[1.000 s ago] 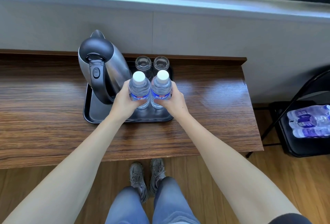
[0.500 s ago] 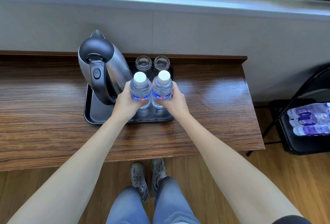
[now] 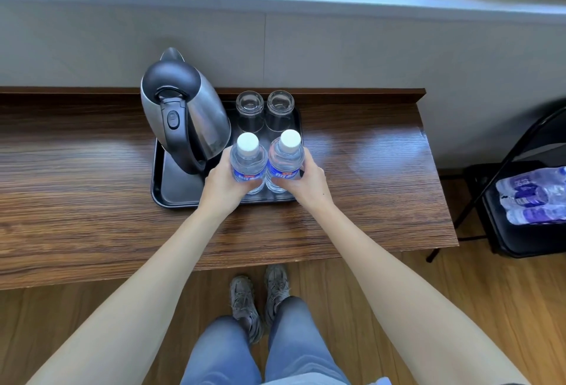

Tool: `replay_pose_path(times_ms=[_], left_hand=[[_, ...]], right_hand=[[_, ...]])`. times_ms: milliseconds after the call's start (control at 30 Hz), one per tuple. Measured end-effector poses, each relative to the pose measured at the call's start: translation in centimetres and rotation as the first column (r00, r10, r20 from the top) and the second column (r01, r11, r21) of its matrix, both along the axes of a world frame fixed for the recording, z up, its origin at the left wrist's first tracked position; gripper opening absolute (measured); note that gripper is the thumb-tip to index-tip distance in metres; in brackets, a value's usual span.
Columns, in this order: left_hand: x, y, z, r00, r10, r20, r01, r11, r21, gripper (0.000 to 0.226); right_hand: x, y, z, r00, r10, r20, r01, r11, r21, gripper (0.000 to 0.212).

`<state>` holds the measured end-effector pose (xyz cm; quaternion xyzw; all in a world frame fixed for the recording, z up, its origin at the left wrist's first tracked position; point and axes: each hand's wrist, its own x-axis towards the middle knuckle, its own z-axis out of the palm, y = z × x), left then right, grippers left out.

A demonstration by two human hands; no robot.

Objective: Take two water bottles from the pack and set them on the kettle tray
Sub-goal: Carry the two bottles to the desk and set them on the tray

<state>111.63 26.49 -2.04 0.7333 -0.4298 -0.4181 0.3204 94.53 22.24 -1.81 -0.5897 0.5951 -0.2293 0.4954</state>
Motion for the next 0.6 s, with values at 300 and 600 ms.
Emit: replay_pose_path(times_ms=[300, 600], left_hand=[[-0.4, 1.2, 0.1, 1.000, -0.008, 0.030, 0.008, 1.000, -0.003, 0.072], [-0.9, 1.3, 0.1, 0.999, 0.014, -0.037, -0.015, 1.000, -0.021, 0.073]], right_hand=[[-0.2, 1.4, 0.0, 1.000, -0.018, -0.022, 0.018, 1.000, -0.002, 0.066], [0.1, 1.9, 0.1, 0.999, -0.019, -0.026, 0.019, 1.000, -0.016, 0.071]])
